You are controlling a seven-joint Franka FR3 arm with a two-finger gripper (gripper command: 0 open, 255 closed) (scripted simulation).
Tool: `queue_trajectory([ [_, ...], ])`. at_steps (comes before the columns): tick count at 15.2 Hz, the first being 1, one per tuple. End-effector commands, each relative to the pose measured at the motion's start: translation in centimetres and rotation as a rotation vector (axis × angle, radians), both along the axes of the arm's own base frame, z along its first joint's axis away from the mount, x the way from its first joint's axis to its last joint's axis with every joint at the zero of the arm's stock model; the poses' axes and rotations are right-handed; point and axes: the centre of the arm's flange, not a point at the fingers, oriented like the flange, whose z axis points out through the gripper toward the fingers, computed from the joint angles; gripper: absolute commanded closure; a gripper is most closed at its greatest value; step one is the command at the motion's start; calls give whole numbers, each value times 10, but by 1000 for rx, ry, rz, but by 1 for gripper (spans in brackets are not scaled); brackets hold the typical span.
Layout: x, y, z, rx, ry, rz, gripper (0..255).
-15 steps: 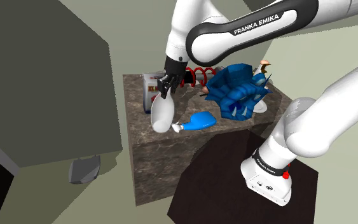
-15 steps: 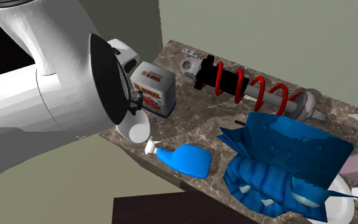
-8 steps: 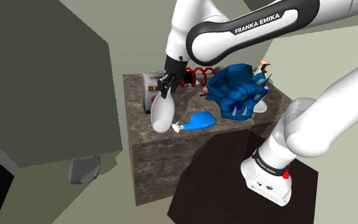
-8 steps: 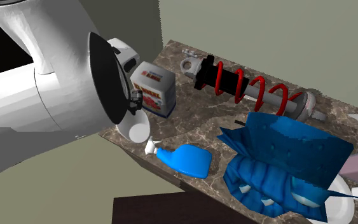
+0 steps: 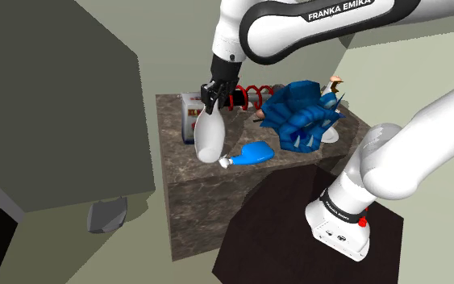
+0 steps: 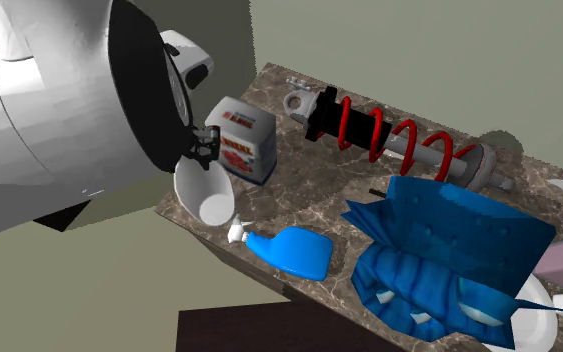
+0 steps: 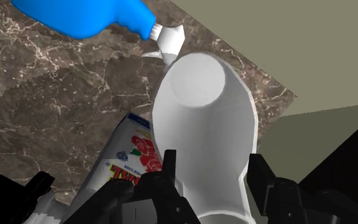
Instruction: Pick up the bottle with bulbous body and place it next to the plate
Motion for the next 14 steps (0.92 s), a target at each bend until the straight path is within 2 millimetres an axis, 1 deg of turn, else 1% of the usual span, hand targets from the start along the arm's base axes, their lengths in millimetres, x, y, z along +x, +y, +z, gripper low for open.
queue_trajectory([
  [1, 0, 2, 12, 0, 0, 0, 255],
  [14, 0, 2, 80, 0, 0, 0, 255],
])
